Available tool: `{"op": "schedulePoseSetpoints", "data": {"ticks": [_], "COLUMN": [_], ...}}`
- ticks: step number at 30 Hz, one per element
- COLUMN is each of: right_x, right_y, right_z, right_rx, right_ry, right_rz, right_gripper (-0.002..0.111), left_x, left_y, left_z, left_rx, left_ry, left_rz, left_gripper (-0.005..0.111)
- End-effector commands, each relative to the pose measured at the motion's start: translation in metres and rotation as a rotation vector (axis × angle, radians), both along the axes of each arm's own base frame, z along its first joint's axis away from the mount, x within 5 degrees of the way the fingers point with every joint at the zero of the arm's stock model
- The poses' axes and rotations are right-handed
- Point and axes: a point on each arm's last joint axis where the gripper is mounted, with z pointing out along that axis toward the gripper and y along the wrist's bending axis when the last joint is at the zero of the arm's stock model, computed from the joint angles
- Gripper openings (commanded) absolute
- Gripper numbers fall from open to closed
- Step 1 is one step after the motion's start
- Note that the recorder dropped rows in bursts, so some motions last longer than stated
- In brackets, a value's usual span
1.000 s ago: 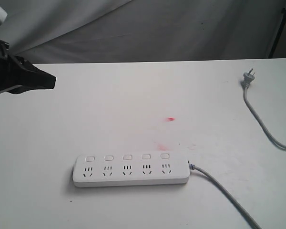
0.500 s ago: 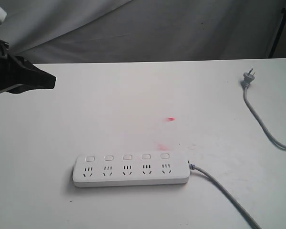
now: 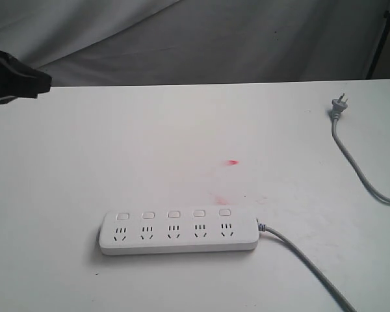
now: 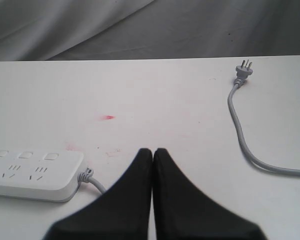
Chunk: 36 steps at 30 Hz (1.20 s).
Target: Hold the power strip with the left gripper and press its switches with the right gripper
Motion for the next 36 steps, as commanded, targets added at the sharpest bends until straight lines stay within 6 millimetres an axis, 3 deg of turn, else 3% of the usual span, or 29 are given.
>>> {"op": "schedulePoseSetpoints", "data": {"ticks": [1,10,17,22,36], "right_x": [0.000,0.000,0.000,0.000,0.000], "right_y": [-0.001,-0.001,-0.001,-0.001,-0.001], "right_z": [-0.001,-0.001,-0.001,-0.001,-0.001], "right_rx": [-0.010,-0.010,-0.010,-0.010,-0.010], "right_ry": [-0.001,-0.001,-0.001,-0.001,-0.001], "right_rz": [-0.009,-0.009,-0.009,-0.009,-0.009], "right_gripper": [0.000,0.000,0.000,0.000,0.000], "left_x": [-0.023,-0.082,-0.114,-0.124,-0.124], "left_y": [0.004,0.031,0.047,0.050,0.049], "left_z": [0.033,0.096,0.114,0.119,0.118], "left_rx": [0.014,-0.018,-0.033,-0.042,-0.037], "left_ry": [-0.150,-0.465,-0.560,-0.591,-0.586], "left_rz": [0.023,0.304,0.457,0.478,0.475], "left_gripper": [0.000,0.000,0.000,0.000,0.000]}}
